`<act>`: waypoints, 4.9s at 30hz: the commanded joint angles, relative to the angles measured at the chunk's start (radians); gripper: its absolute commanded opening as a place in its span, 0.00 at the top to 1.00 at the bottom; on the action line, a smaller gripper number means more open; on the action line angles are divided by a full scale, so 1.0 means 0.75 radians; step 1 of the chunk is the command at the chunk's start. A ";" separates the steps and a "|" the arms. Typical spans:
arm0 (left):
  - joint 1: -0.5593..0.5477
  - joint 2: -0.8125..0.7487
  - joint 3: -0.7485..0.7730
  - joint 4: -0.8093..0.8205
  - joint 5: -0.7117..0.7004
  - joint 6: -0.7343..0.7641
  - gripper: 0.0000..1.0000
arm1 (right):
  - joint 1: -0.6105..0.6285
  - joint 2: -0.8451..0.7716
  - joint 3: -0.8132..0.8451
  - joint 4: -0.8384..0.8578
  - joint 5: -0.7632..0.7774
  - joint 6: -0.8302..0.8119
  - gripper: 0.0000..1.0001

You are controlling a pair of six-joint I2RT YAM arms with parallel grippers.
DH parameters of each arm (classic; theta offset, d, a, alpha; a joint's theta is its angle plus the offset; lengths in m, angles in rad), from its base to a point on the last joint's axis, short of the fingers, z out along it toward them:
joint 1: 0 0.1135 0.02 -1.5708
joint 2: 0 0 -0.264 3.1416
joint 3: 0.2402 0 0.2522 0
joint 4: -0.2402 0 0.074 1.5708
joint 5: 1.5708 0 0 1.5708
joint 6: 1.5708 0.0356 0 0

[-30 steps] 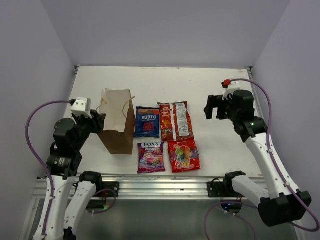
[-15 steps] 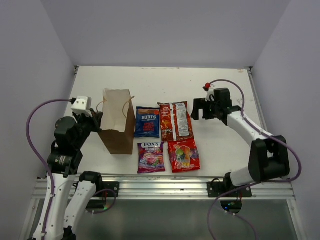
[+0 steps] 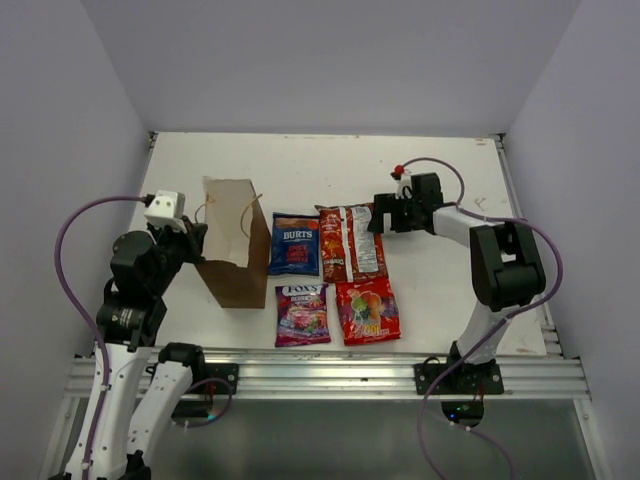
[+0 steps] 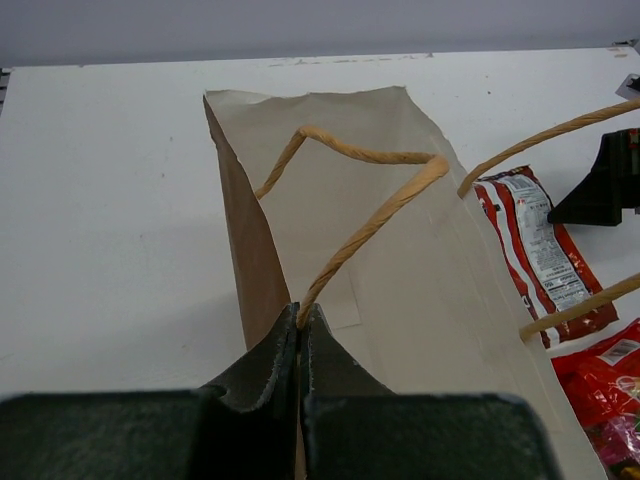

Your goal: Place the snacks into the paper bag

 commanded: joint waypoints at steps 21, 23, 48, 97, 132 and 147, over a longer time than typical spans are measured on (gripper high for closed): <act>-0.011 0.019 0.008 0.025 -0.060 -0.001 1.00 | 0.152 0.244 0.303 -0.117 -0.095 0.017 1.00; -0.009 0.021 0.010 0.021 -0.066 -0.003 1.00 | 0.154 0.214 0.336 -0.166 -0.087 0.004 1.00; -0.013 0.023 0.012 0.017 -0.028 -0.001 1.00 | 0.367 -0.175 0.982 0.872 -0.304 0.470 1.00; -0.011 0.003 0.048 -0.022 -0.030 -0.003 1.00 | 0.729 0.768 1.502 2.204 -0.635 1.813 1.00; -0.011 -0.026 0.063 -0.056 -0.046 0.012 1.00 | 0.708 0.459 1.195 1.376 -0.872 0.802 1.00; -0.011 -0.020 0.057 -0.050 -0.038 0.020 1.00 | 0.708 0.394 1.209 1.182 -0.662 0.563 1.00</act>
